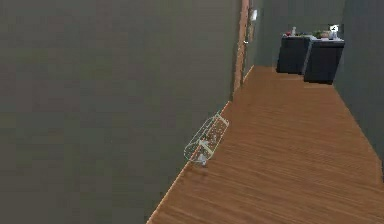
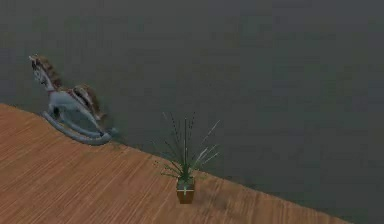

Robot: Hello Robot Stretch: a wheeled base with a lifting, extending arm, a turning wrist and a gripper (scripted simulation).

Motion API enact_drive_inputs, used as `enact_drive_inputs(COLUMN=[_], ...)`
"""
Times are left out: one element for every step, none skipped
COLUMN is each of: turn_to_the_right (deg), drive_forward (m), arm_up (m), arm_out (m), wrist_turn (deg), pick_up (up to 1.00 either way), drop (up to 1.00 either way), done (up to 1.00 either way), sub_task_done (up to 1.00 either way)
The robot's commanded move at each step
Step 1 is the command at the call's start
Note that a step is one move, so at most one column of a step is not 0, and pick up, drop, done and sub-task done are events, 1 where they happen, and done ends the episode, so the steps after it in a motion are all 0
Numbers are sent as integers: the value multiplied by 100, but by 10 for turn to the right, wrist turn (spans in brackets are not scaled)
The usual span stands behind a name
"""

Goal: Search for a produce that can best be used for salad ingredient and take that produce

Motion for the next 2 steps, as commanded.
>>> enact_drive_inputs(turn_to_the_right=[240,0], drive_forward=[0,75], arm_up=[0,0], arm_out=[0,0], wrist_turn=[0,0], pick_up=[0,0], drop=[0,0], done=[0,0], sub_task_done=[0,0])
